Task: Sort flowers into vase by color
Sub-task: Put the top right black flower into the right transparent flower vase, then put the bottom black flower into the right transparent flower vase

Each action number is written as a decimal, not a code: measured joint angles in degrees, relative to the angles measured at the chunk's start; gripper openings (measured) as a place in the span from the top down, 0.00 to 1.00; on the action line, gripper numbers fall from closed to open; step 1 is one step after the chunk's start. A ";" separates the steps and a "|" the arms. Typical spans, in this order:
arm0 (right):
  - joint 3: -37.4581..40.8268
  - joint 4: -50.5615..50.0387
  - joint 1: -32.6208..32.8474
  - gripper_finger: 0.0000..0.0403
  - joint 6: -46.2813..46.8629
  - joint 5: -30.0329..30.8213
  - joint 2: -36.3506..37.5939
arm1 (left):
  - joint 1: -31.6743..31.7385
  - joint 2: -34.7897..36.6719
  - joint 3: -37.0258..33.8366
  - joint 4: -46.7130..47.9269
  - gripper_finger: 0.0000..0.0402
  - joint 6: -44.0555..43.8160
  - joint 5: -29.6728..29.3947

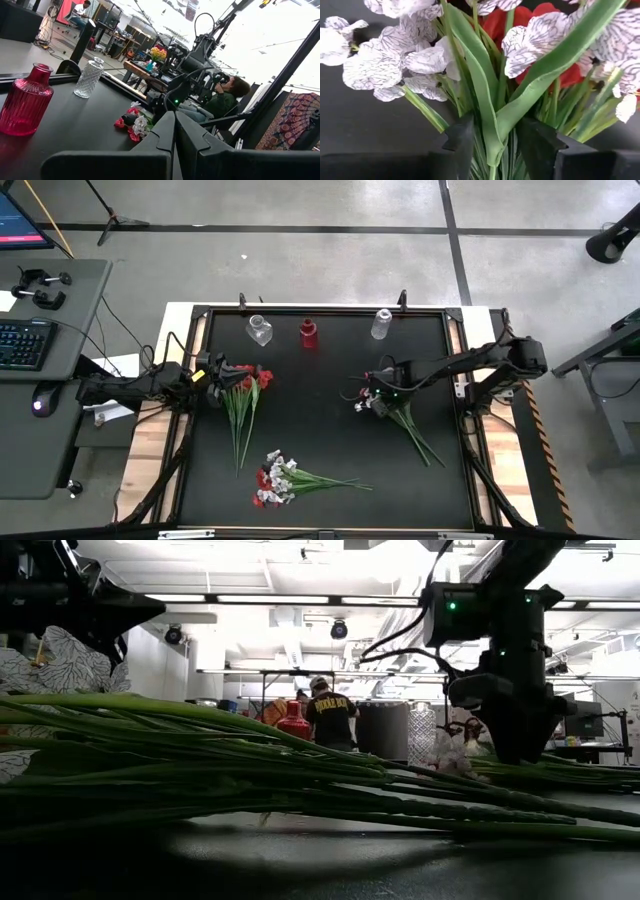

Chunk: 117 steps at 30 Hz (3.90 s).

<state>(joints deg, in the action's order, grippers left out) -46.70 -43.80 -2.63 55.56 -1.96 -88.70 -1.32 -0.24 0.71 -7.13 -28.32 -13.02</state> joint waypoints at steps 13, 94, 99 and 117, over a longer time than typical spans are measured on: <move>-3.86 -7.16 0.00 0.97 -1.87 -0.02 9.12 | 0.00 0.01 0.00 0.02 1.00 0.00 0.00; -4.04 41.43 -35.67 0.76 -44.94 18.72 23.22 | 0.00 0.00 0.00 -0.01 1.00 0.00 0.00; -4.10 36.88 -34.69 0.55 -43.51 18.17 24.66 | -0.02 0.01 0.00 0.02 1.00 0.00 0.00; -17.70 -8.42 -31.13 0.38 -38.77 -23.12 25.66 | -0.01 0.01 0.00 0.02 1.00 0.00 0.00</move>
<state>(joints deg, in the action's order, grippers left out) -64.39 -52.22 -33.76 16.79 -25.08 -63.05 -1.33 -0.23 0.71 -7.11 -28.32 -13.02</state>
